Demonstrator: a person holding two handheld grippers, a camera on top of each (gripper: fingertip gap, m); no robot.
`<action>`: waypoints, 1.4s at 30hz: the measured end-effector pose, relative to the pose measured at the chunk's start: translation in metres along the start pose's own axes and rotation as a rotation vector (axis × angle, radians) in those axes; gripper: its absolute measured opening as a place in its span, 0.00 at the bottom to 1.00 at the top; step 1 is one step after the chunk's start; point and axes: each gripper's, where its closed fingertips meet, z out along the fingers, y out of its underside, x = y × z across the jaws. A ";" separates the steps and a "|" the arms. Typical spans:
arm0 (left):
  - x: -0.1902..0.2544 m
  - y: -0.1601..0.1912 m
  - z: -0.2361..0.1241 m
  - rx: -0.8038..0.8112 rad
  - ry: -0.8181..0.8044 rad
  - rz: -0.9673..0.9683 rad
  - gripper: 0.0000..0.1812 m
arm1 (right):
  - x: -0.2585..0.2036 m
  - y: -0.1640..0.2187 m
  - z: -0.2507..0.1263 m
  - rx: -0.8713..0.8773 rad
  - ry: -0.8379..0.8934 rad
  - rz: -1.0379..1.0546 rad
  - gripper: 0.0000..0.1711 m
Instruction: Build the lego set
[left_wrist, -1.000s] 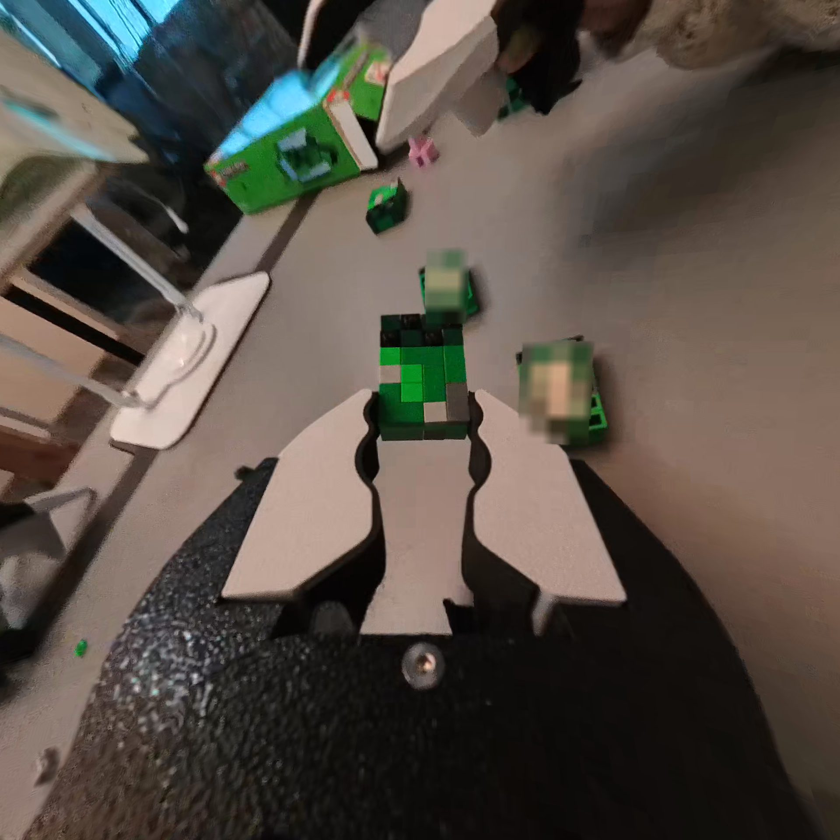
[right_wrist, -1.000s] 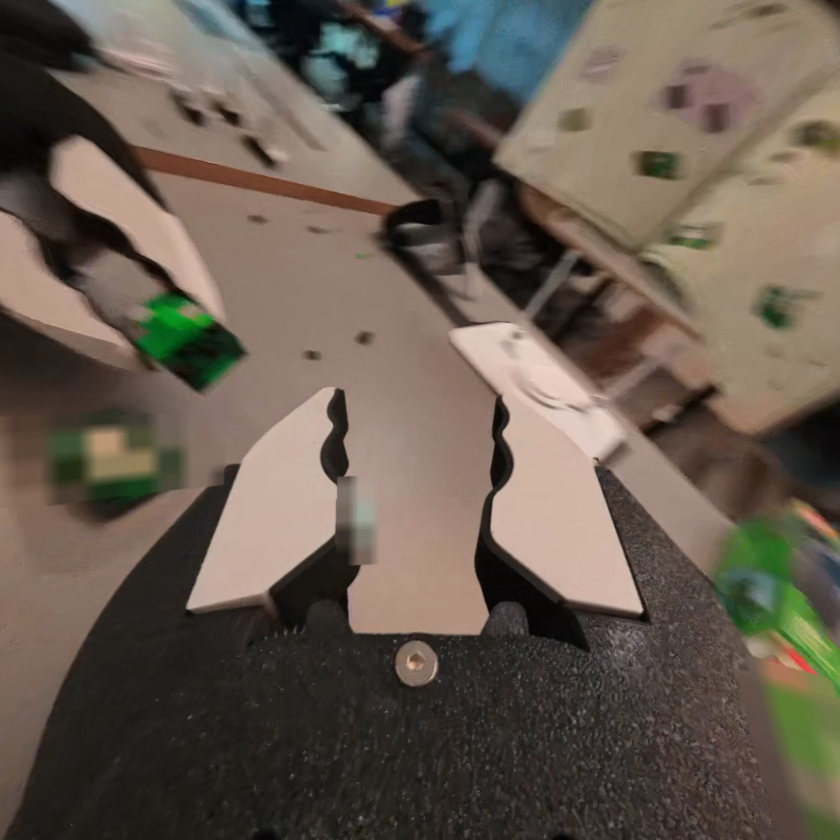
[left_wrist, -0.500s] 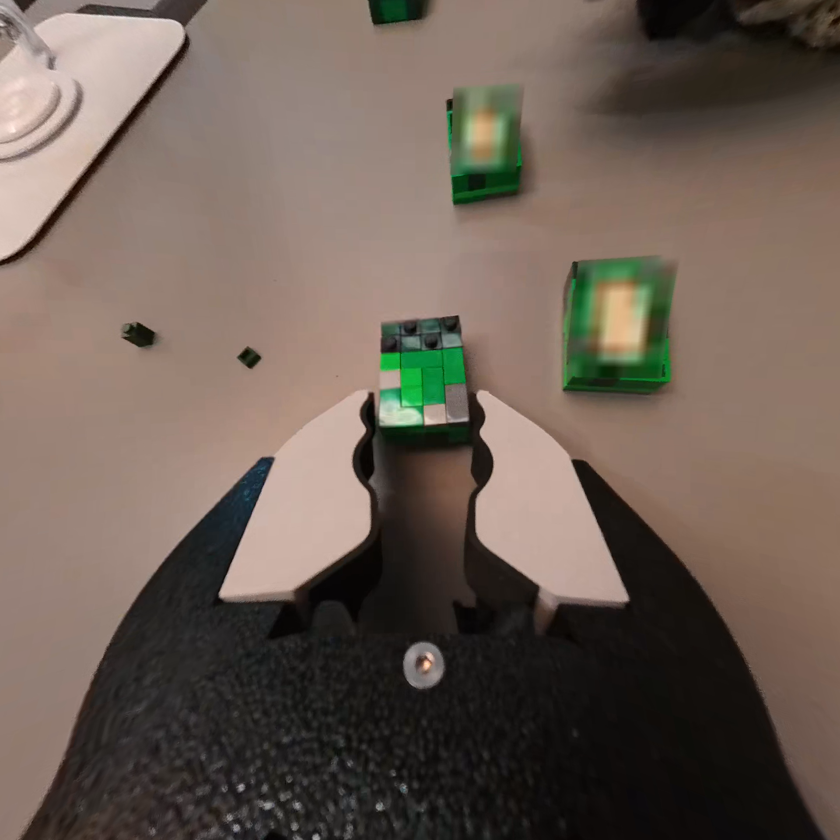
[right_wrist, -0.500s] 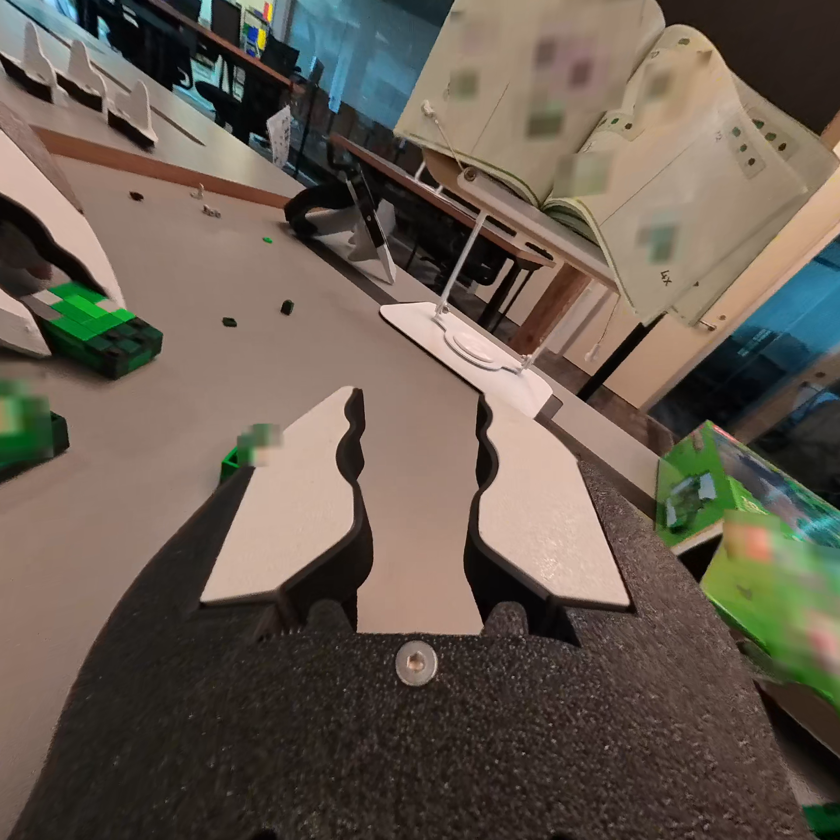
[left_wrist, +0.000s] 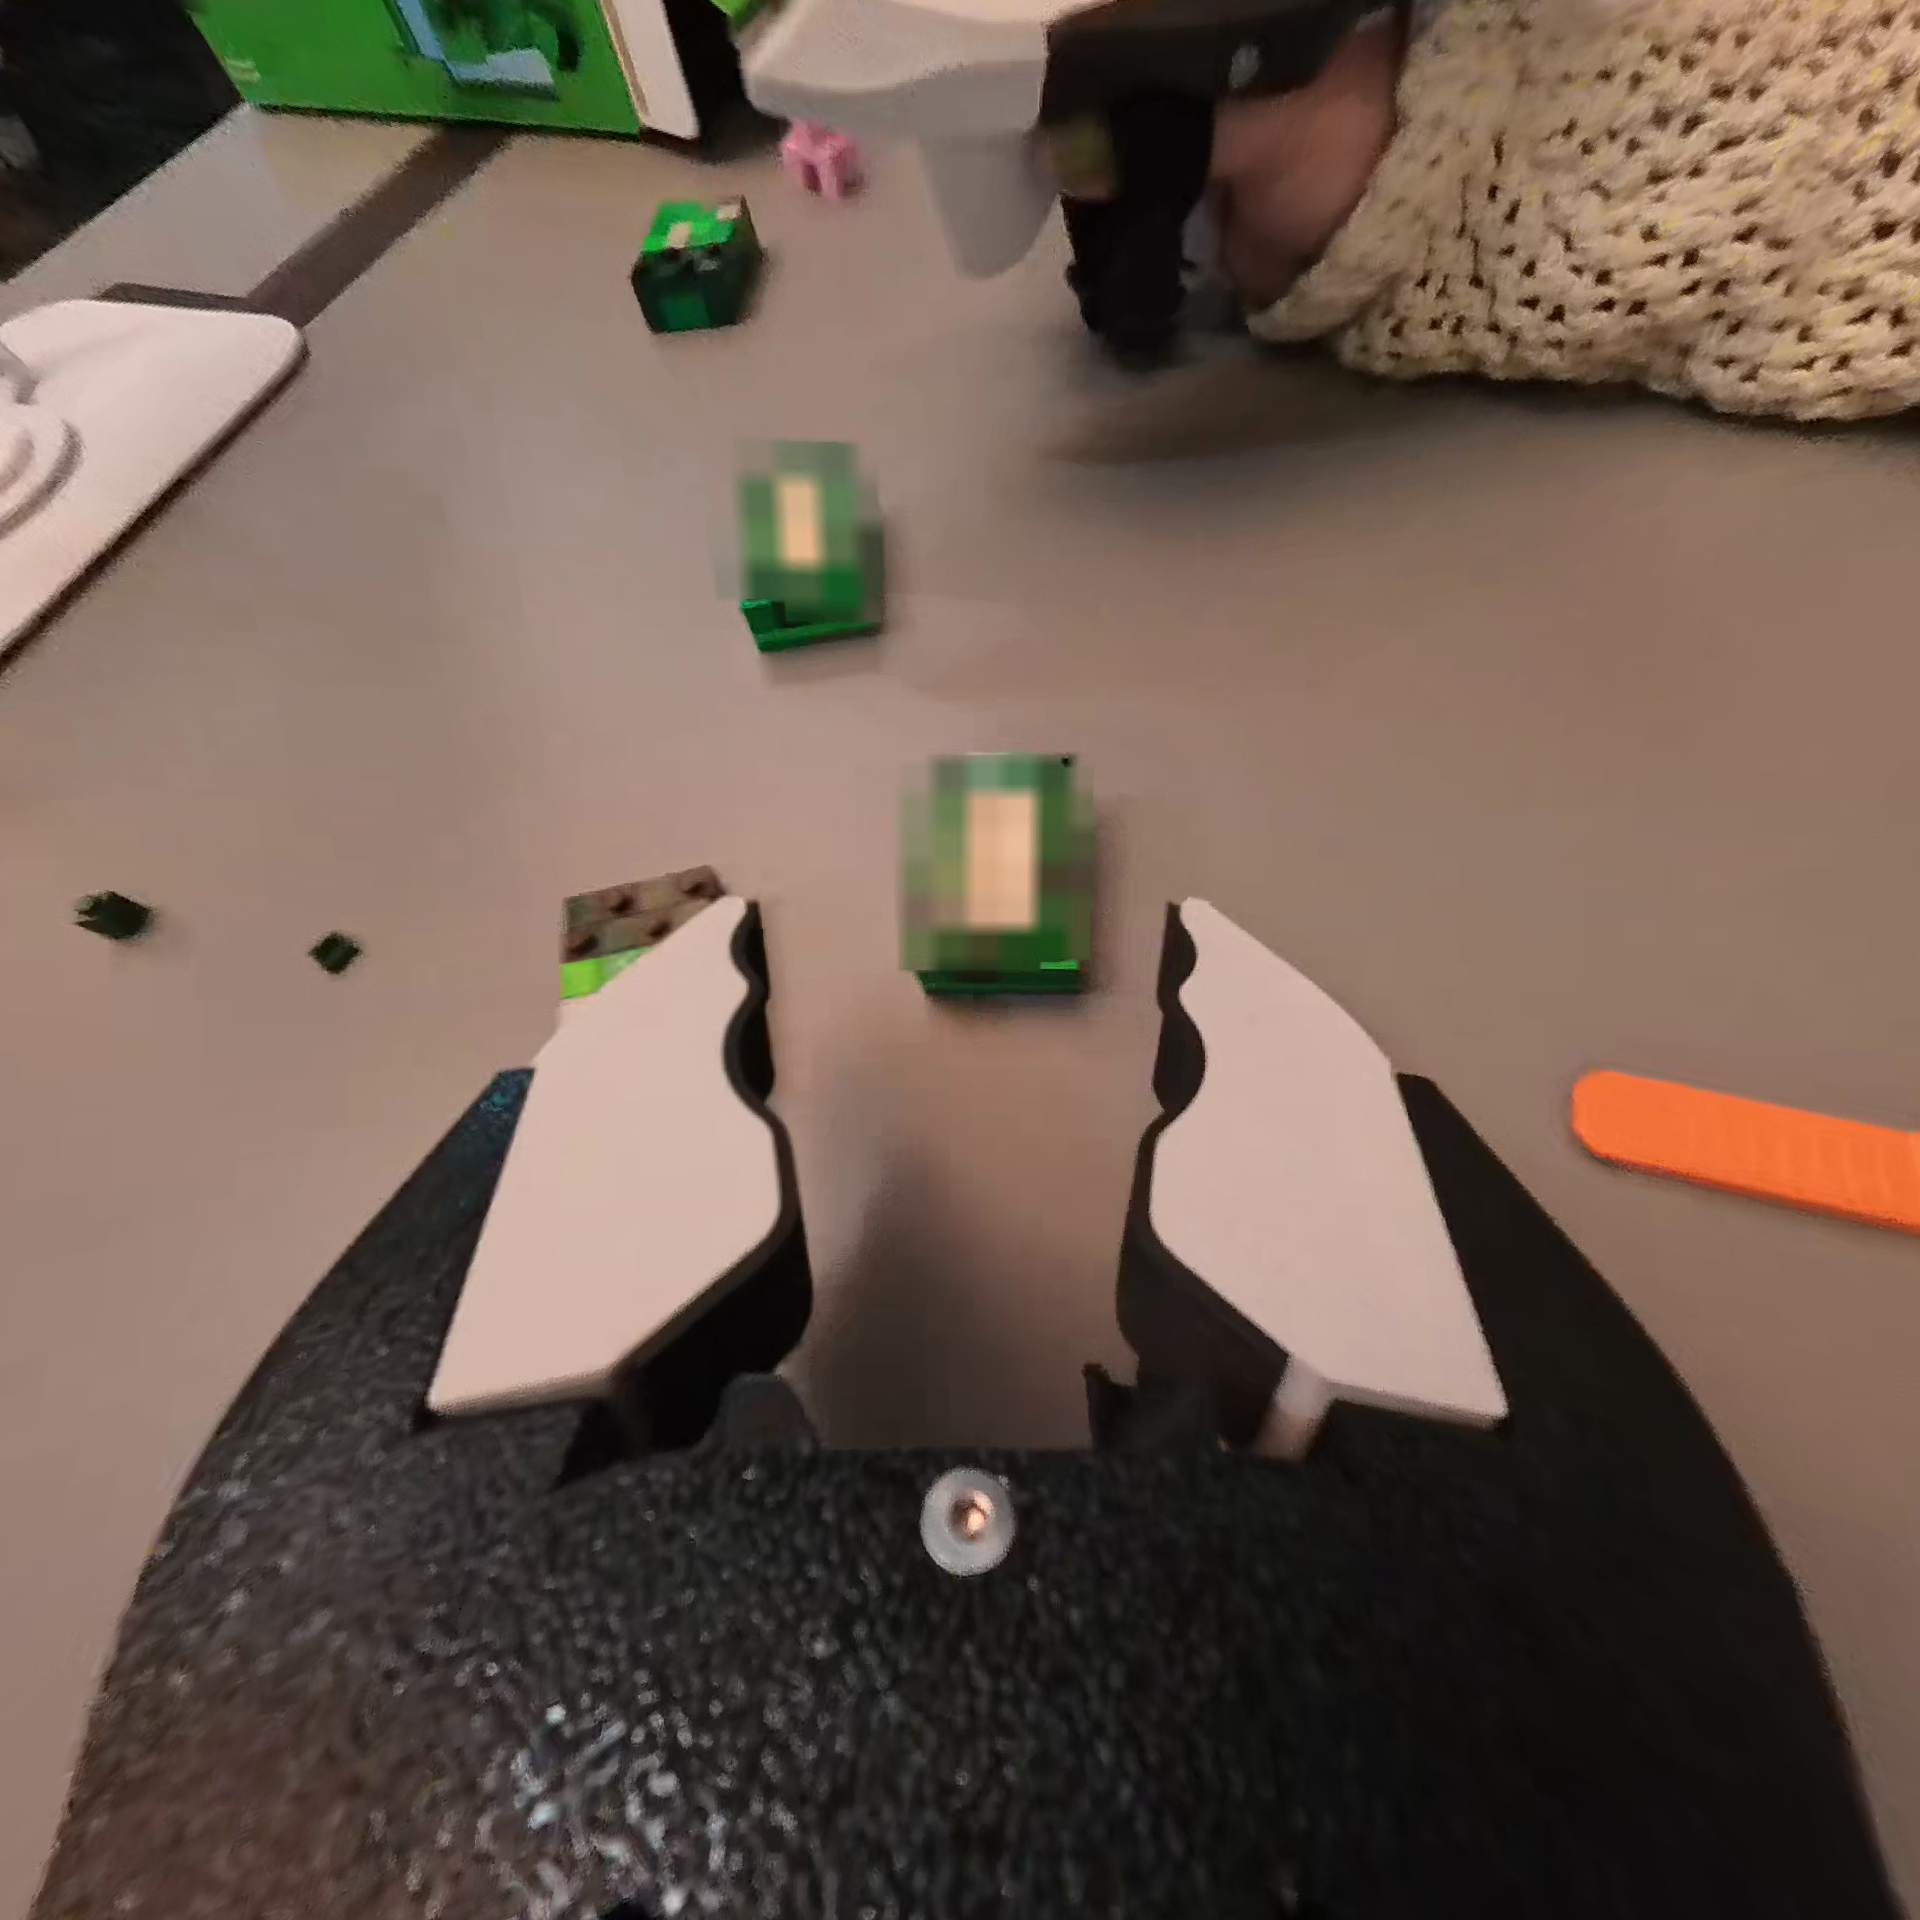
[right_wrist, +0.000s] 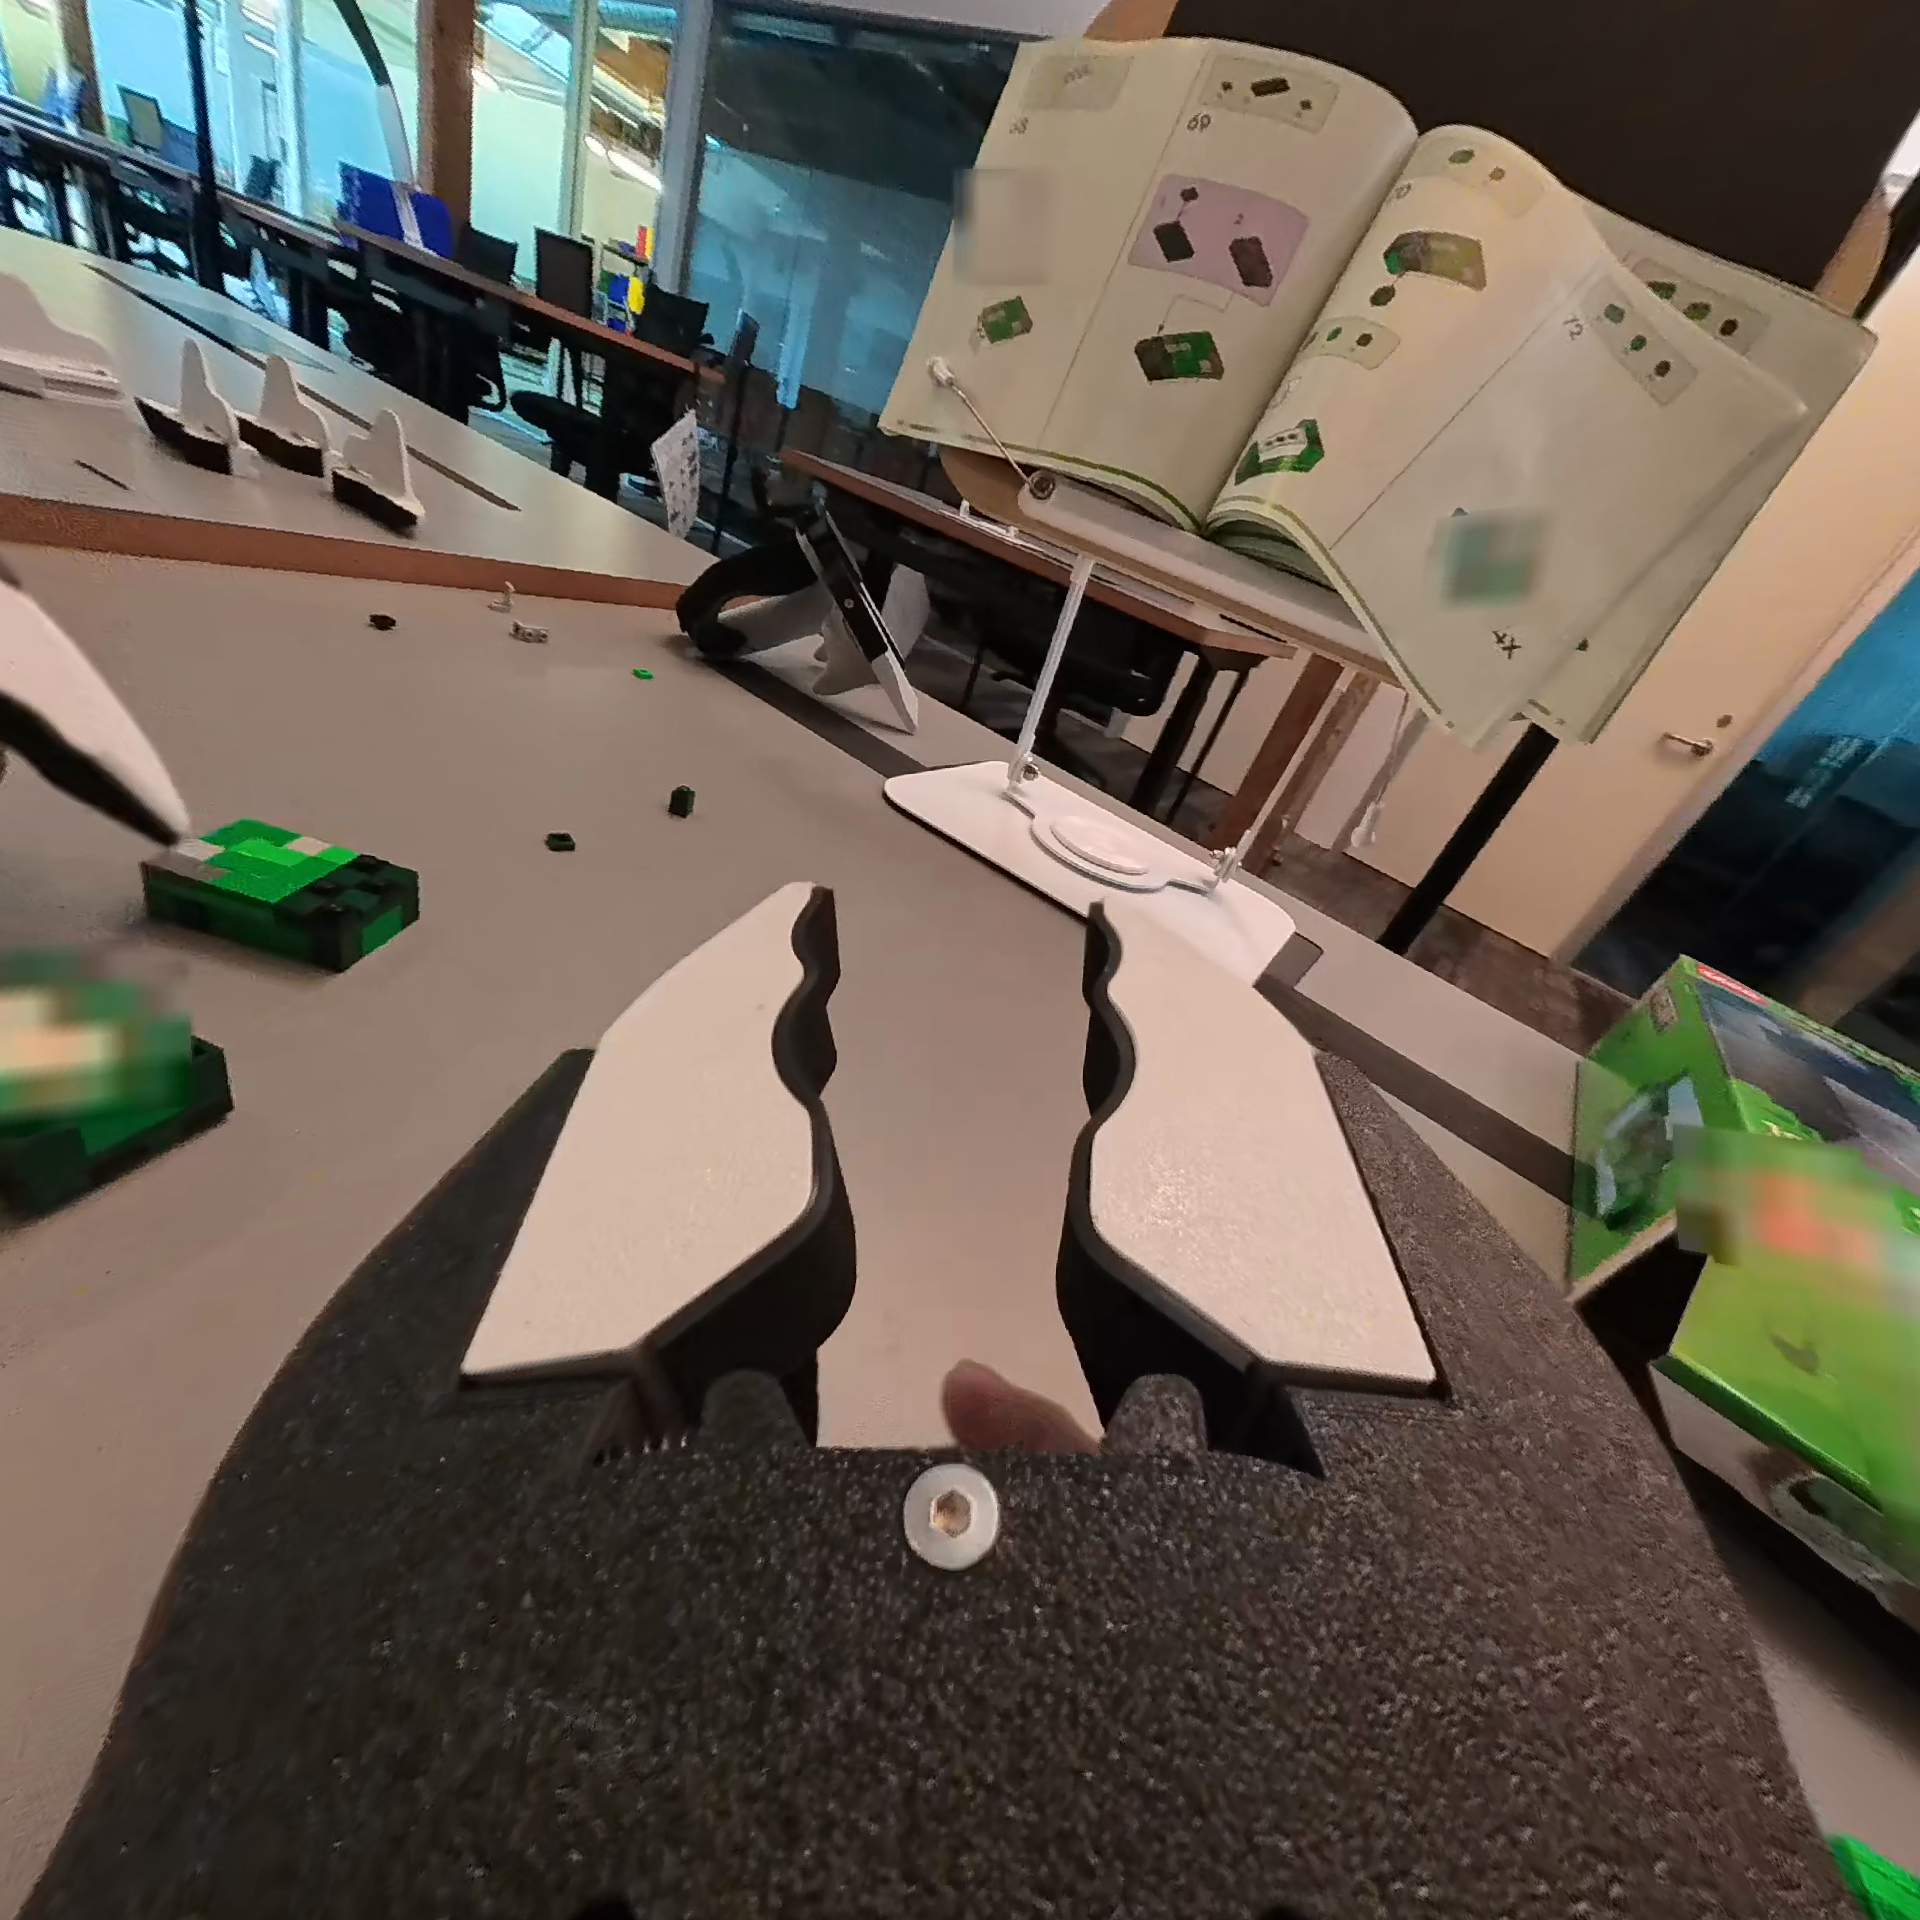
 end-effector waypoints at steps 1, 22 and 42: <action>0.007 -0.001 0.003 -0.010 0.017 -0.007 0.40 | 0.000 -0.001 0.000 0.005 -0.006 0.006 0.26; 0.004 0.001 0.027 -0.090 -0.152 -0.081 0.27 | -0.001 -0.018 -0.010 0.166 -0.054 0.069 0.27; 0.002 0.009 0.029 -0.140 -0.176 -0.082 0.32 | -0.013 -0.017 -0.006 0.169 -0.116 0.010 0.22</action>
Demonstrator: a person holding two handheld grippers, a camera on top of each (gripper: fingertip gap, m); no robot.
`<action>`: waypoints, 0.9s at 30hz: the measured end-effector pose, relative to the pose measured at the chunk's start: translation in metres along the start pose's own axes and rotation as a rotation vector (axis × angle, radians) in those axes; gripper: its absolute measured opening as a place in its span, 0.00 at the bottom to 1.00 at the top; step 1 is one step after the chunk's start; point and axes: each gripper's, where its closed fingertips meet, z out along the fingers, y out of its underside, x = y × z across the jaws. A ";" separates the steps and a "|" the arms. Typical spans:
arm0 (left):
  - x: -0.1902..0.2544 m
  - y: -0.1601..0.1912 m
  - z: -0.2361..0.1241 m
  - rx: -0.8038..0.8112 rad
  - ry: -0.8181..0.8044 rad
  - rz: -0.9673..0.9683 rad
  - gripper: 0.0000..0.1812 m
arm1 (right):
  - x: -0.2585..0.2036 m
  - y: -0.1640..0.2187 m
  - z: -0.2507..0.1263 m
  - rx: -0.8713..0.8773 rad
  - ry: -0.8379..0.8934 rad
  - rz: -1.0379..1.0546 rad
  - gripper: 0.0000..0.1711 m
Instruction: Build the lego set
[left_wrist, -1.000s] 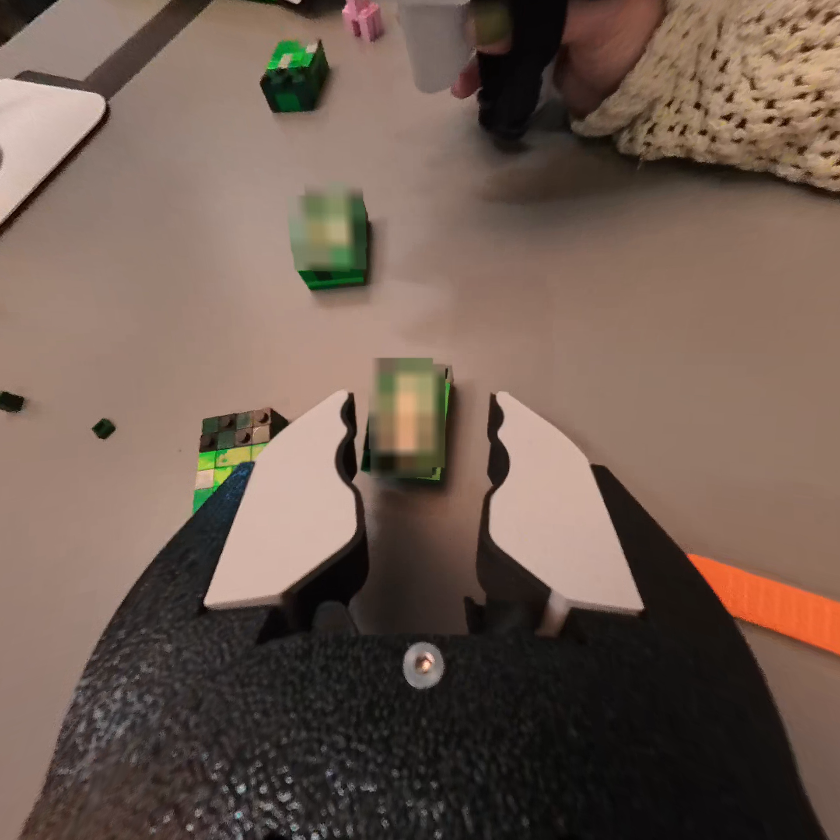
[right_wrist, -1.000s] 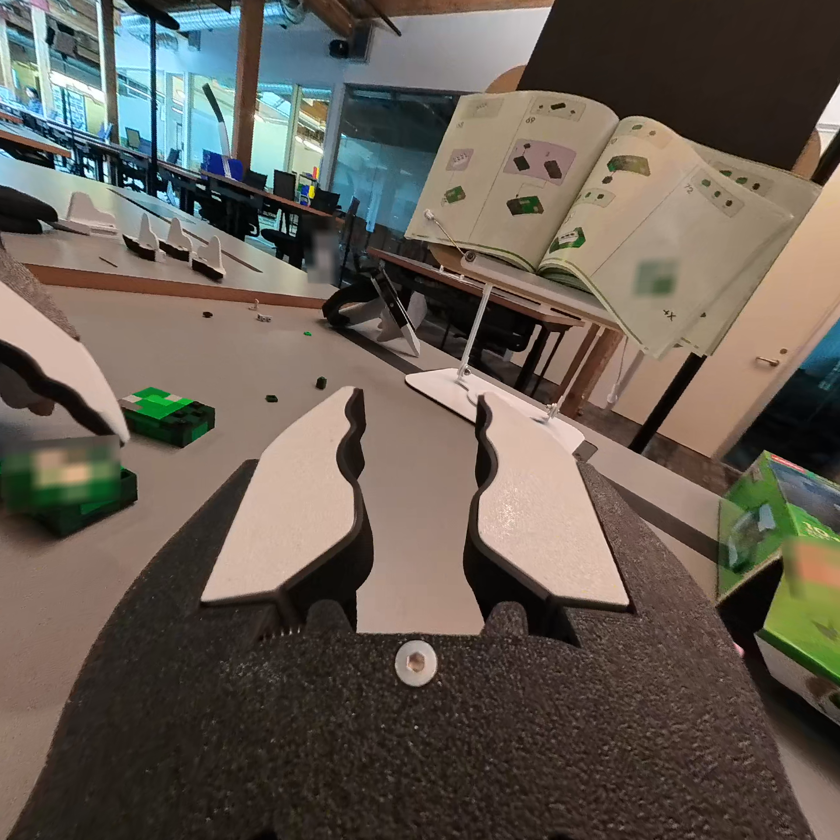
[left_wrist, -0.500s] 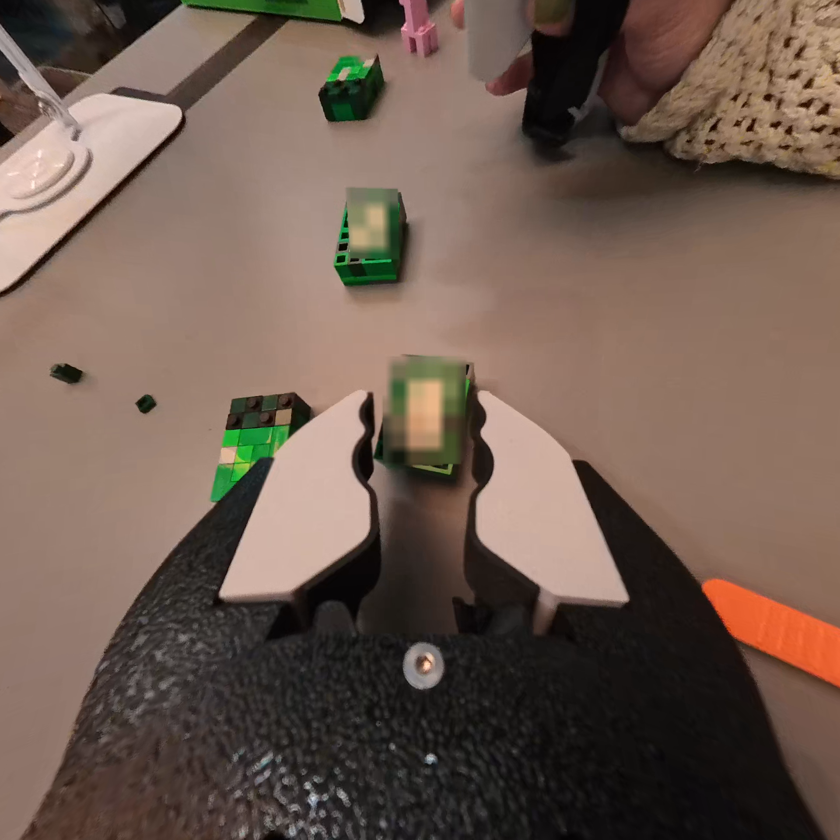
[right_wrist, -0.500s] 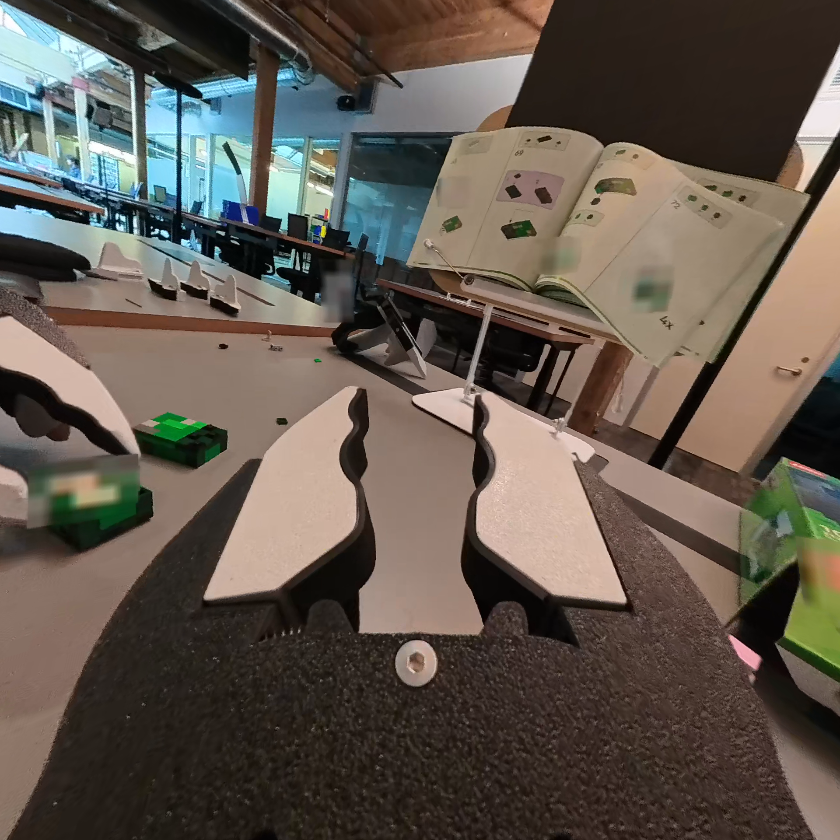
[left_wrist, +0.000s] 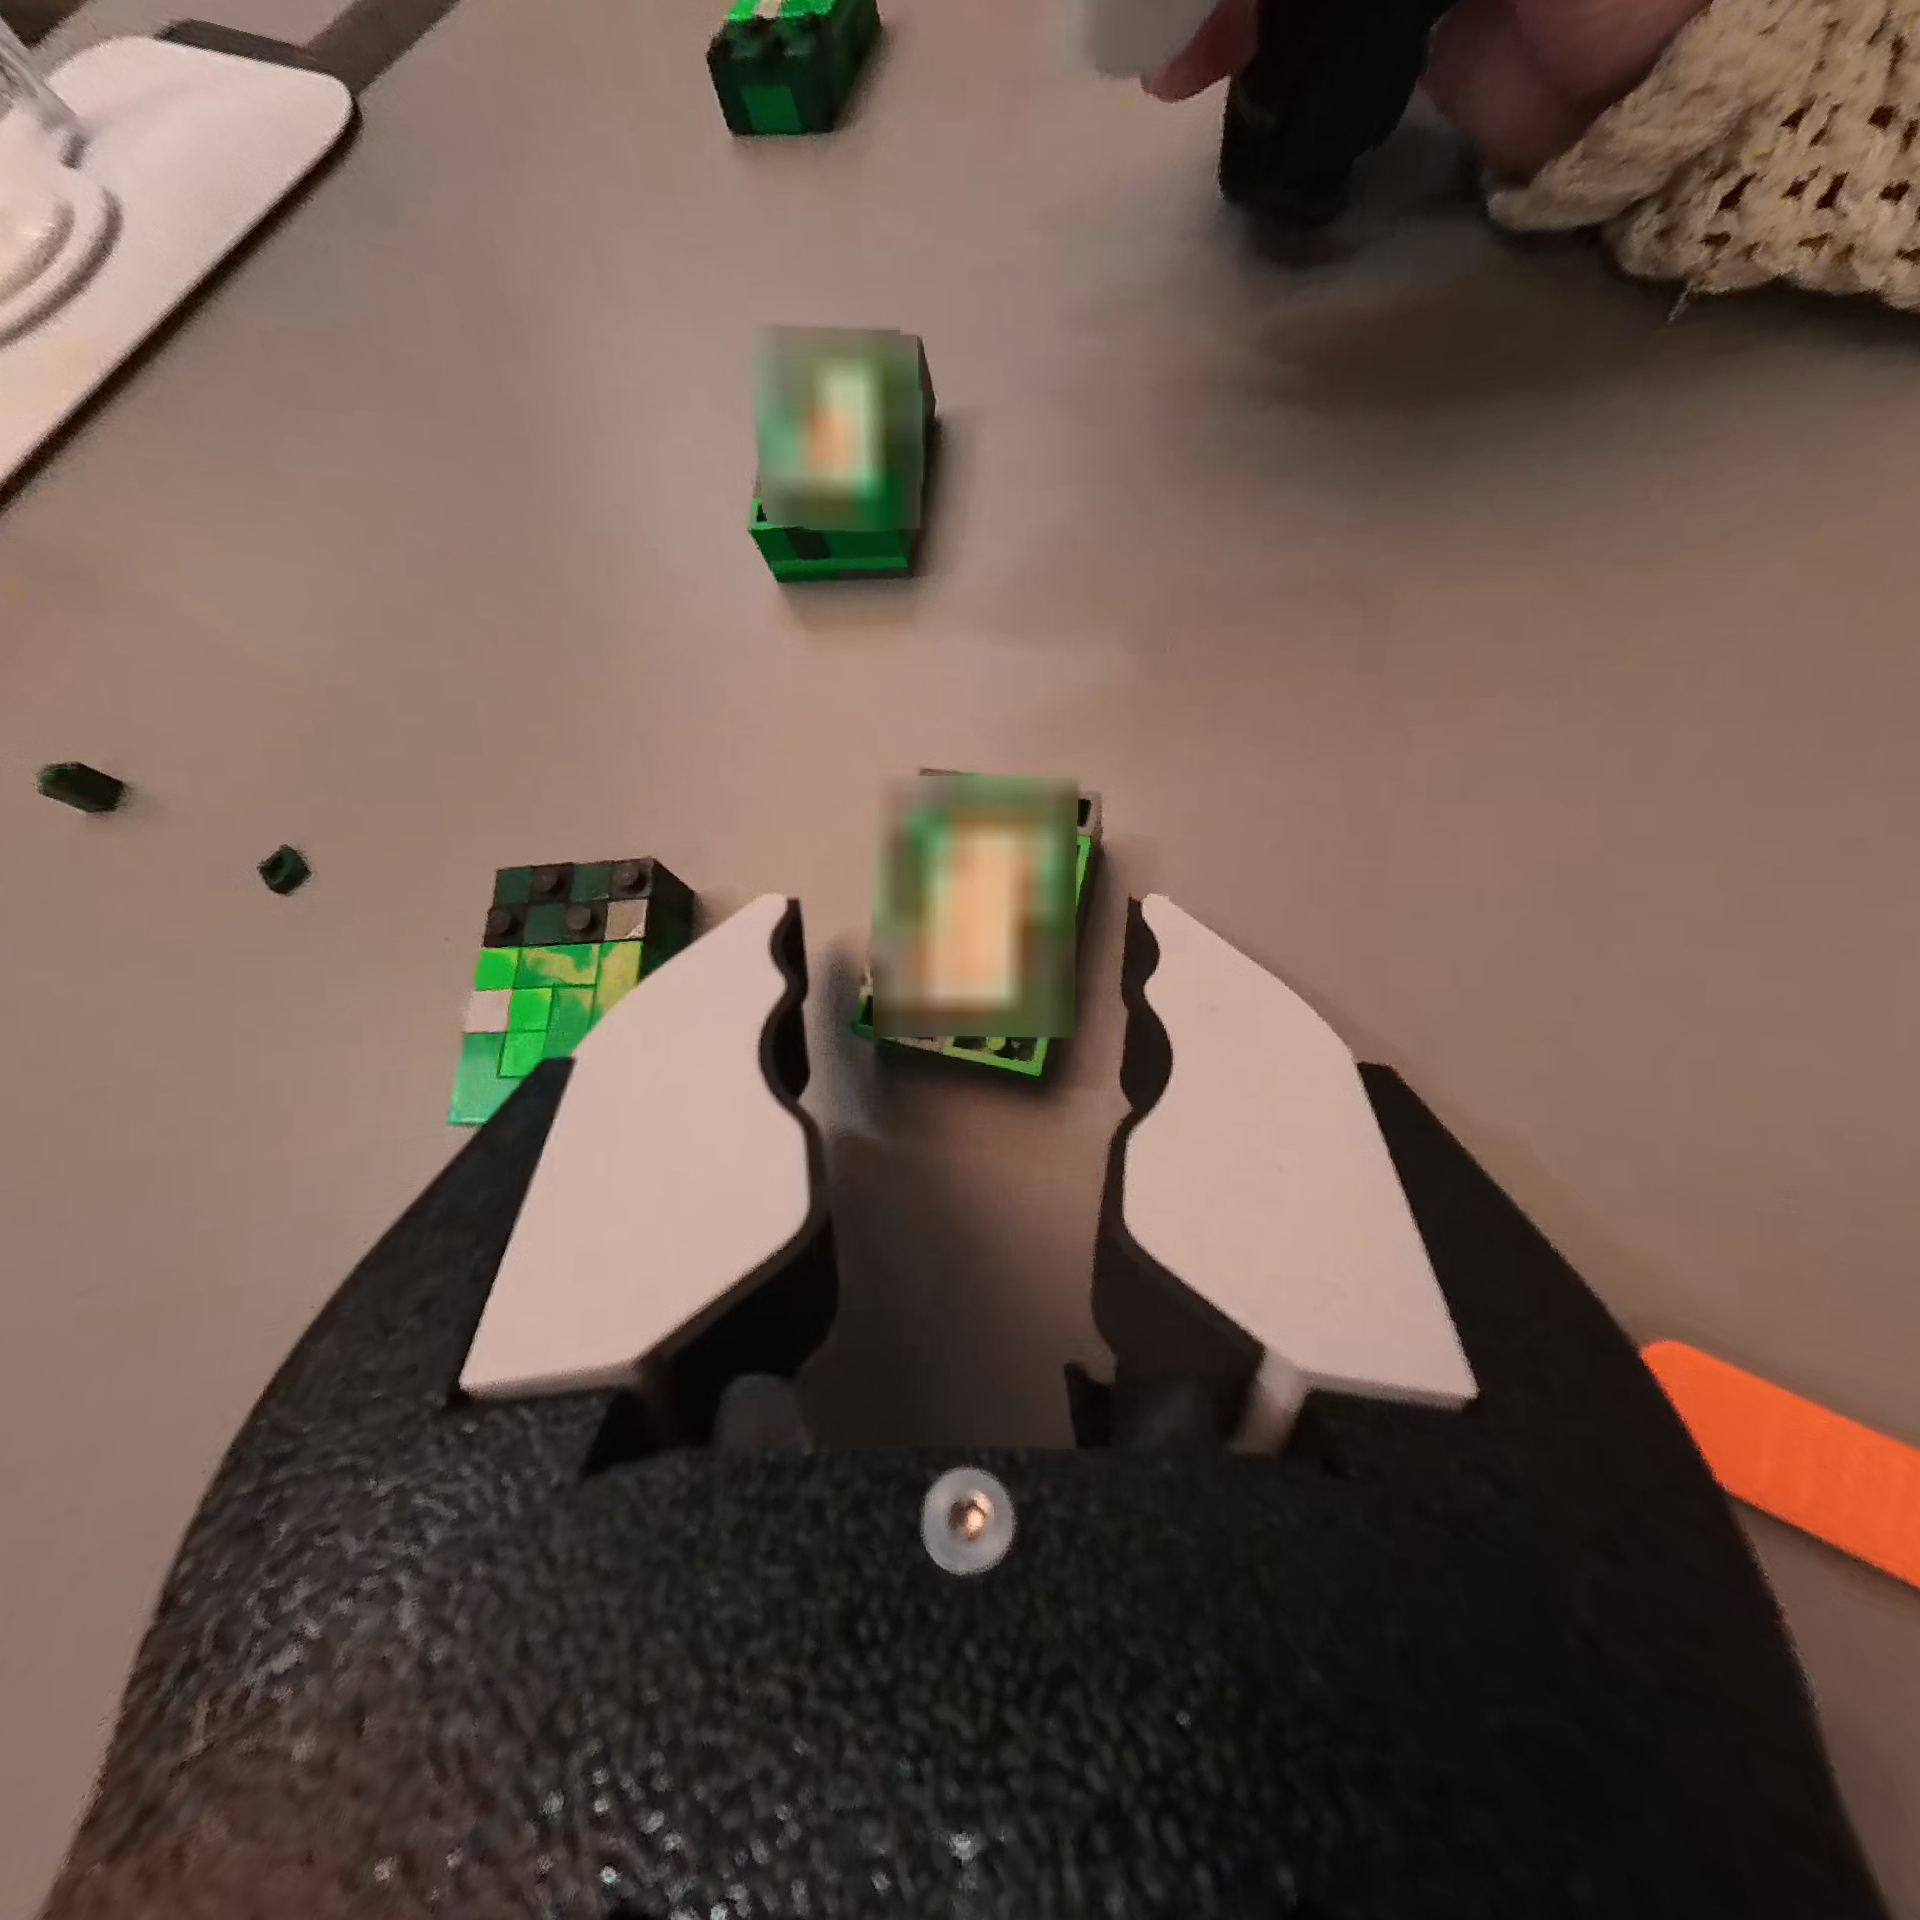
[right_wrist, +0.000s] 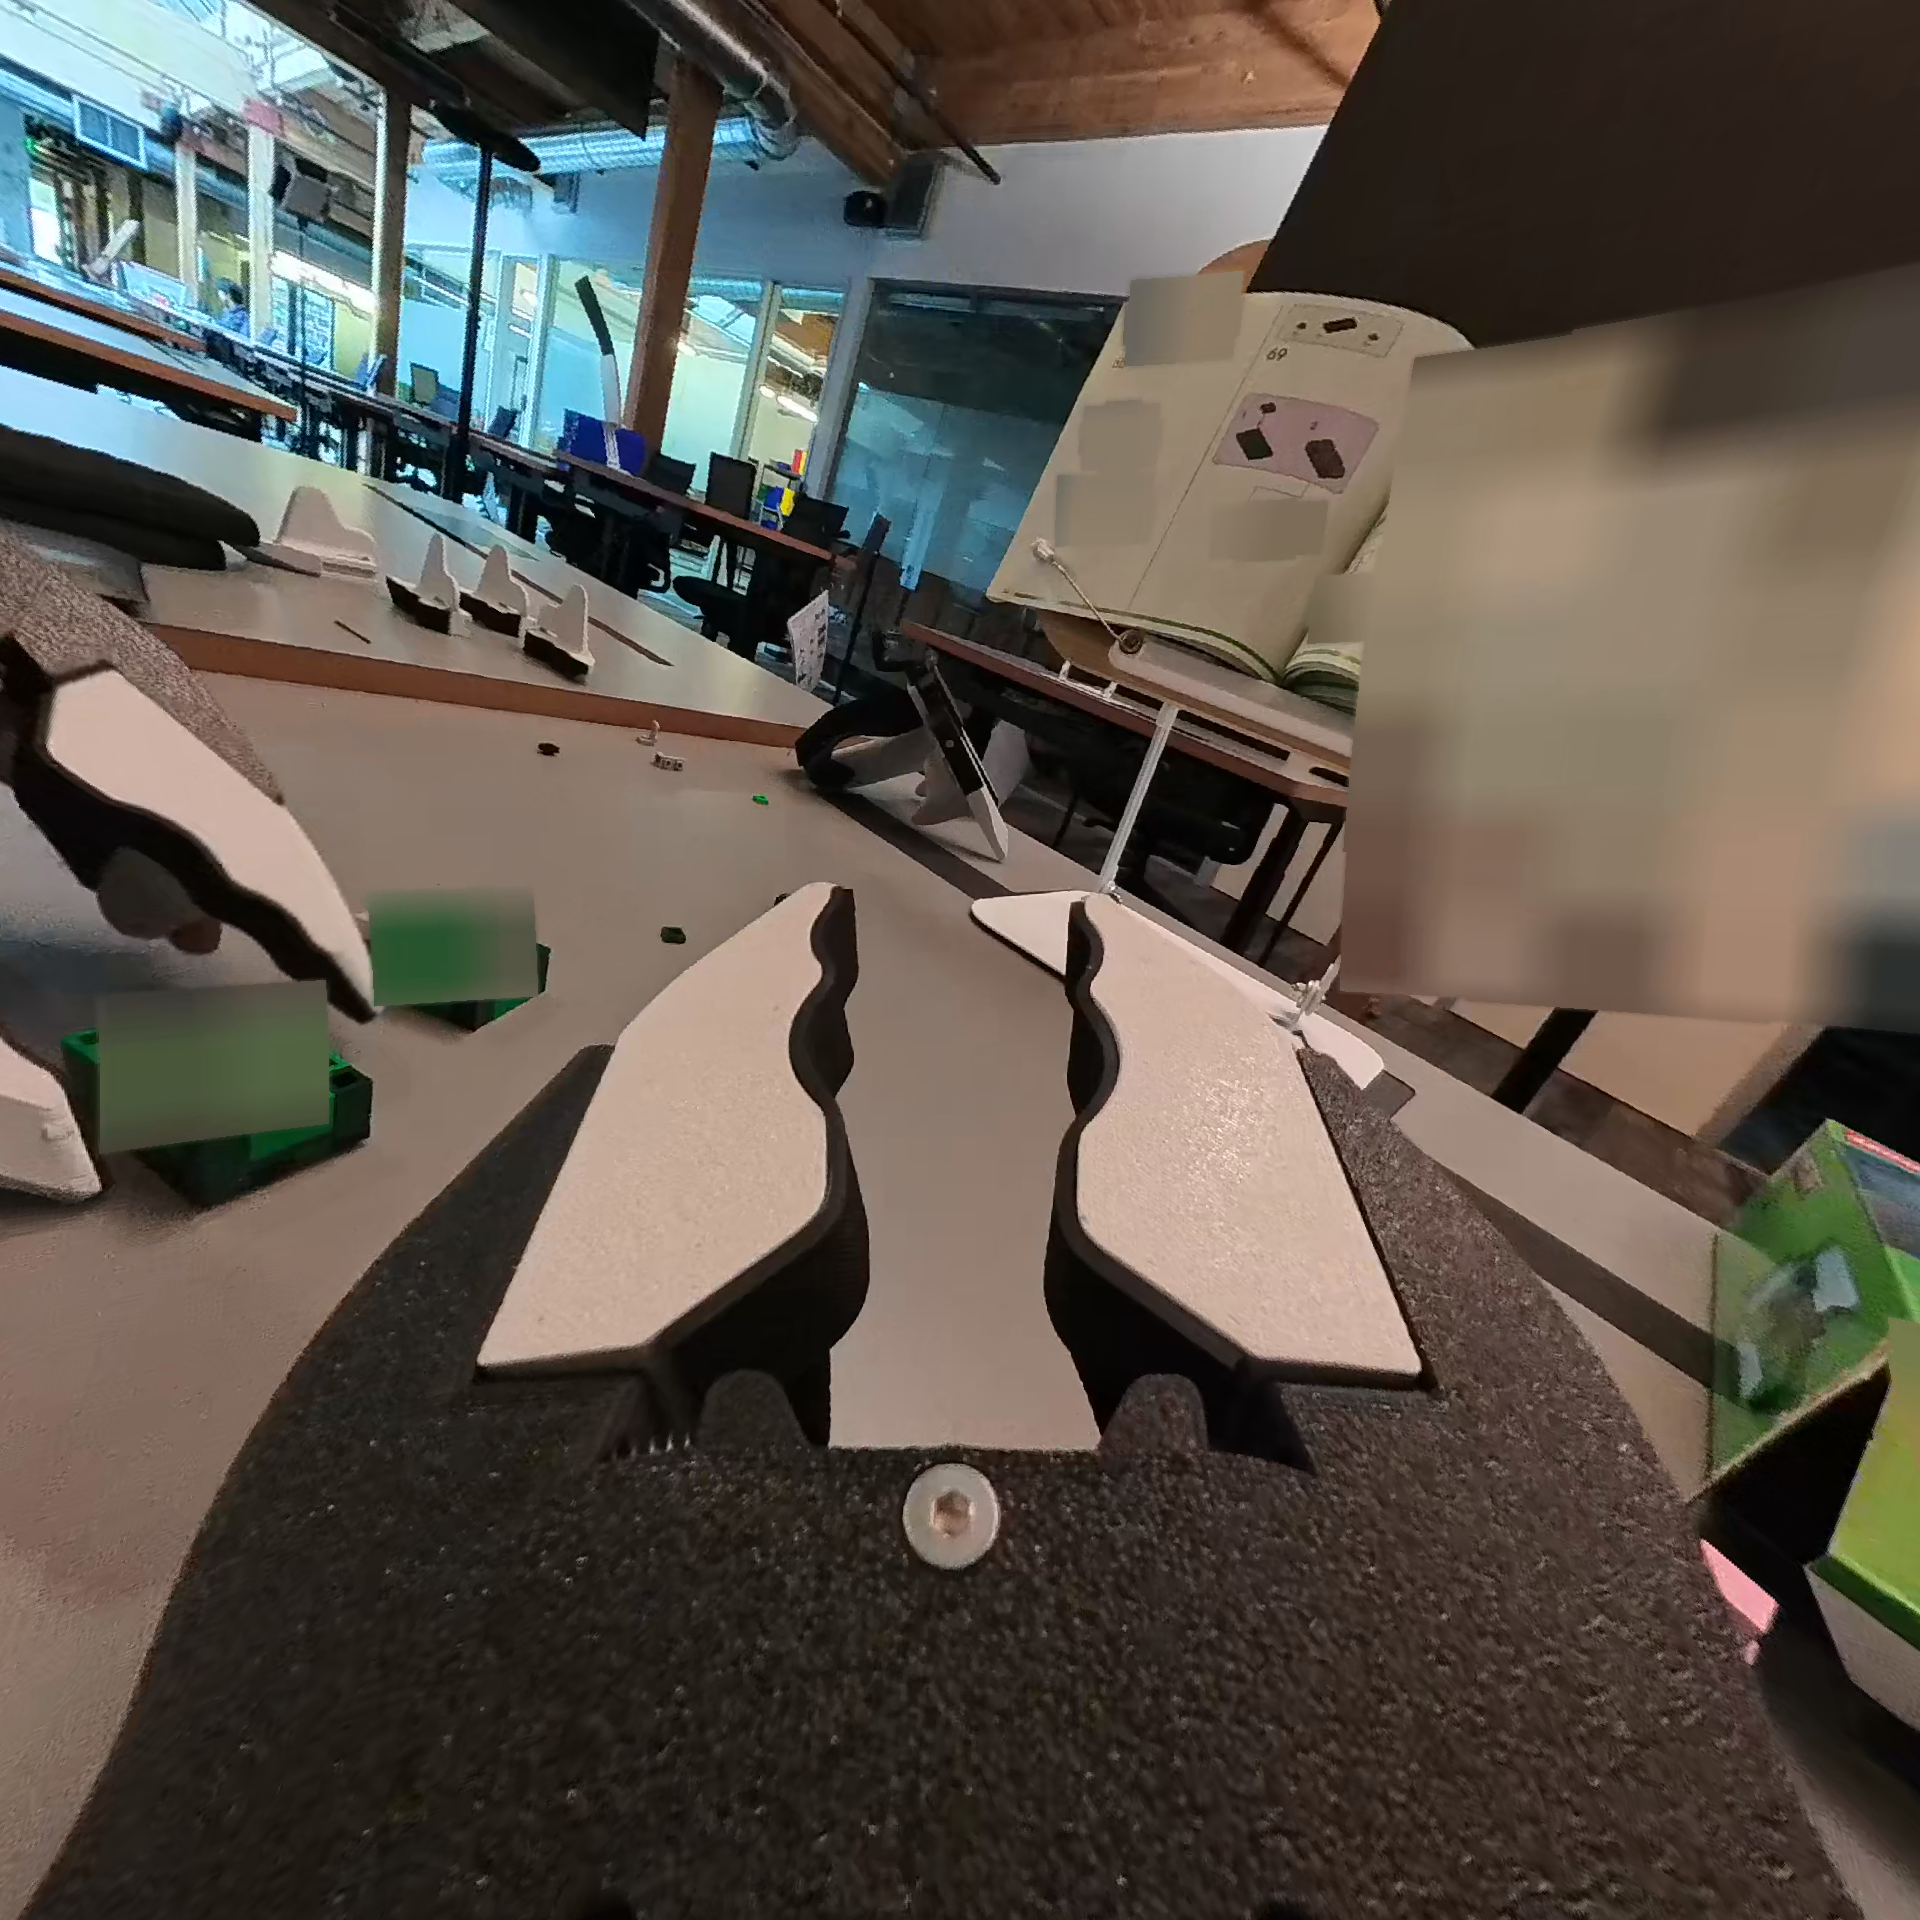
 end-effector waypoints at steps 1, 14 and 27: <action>0.001 0.000 0.000 -0.002 0.011 -0.006 0.31 | 0.000 0.000 0.000 0.000 -0.001 -0.001 0.22; 0.004 0.003 0.001 -0.020 0.078 -0.056 0.21 | -0.006 0.003 0.003 -0.014 -0.017 -0.059 0.21; 0.051 -0.037 -0.056 0.212 0.564 -0.351 0.20 | -0.146 -0.018 -0.040 -0.007 -0.789 -0.278 0.23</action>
